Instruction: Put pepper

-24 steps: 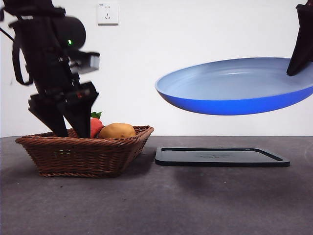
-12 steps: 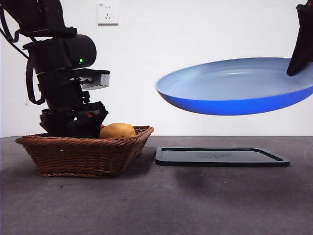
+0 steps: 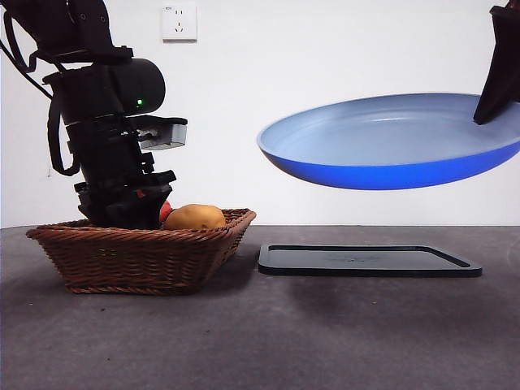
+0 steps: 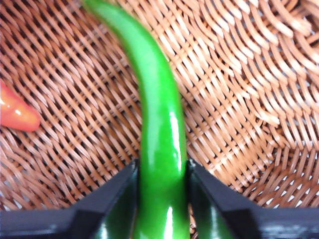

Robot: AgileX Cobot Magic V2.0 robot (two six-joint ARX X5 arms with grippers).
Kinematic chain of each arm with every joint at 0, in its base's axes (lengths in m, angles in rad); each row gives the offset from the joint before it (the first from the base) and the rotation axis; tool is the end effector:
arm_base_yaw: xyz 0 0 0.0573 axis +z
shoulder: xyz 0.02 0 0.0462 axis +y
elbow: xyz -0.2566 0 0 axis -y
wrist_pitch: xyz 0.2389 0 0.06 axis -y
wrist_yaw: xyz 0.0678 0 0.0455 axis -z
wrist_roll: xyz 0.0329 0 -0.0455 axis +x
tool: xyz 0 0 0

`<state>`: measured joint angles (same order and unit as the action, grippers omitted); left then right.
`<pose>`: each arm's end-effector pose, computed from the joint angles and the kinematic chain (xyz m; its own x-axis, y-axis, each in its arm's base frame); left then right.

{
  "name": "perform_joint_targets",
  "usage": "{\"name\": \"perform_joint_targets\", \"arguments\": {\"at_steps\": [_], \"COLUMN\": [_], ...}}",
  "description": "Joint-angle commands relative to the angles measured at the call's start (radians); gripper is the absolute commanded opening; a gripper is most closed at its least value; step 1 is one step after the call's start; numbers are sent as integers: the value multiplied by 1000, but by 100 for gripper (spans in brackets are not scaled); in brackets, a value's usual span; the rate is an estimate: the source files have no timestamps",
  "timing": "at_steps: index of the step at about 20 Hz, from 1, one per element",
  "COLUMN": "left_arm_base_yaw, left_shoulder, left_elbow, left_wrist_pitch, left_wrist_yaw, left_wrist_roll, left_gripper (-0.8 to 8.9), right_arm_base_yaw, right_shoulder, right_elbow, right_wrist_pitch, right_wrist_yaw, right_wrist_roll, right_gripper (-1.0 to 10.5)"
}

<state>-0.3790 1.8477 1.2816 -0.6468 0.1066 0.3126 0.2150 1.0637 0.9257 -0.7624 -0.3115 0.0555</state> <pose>0.3324 -0.1361 0.1787 0.2842 -0.2277 -0.9313 0.6506 0.7593 0.0129 0.1950 0.0529 0.2767 0.5124 0.4256 -0.7459 -0.3461 0.8972 0.2743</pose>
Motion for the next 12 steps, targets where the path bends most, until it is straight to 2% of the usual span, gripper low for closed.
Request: {"name": "perform_joint_targets", "arguments": {"at_steps": [1, 7, 12], "left_arm_base_yaw": [-8, -8, -11], "left_shoulder": [23, -16, -165], "left_elbow": [15, 16, 16], "left_wrist_pitch": [11, 3, 2], "left_wrist_yaw": [2, 6, 23], "left_wrist_roll": [-6, -24, -25], "left_gripper": [110, 110, 110], "right_arm_base_yaw": [2, 2, 2], "right_shoulder": [6, 6, 47], "right_elbow": [19, 19, 19], "right_wrist_pitch": [18, 23, 45], "right_wrist_yaw": [-4, -2, -3], "right_wrist_roll": [0, 27, 69], "right_gripper": [5, 5, 5]}}
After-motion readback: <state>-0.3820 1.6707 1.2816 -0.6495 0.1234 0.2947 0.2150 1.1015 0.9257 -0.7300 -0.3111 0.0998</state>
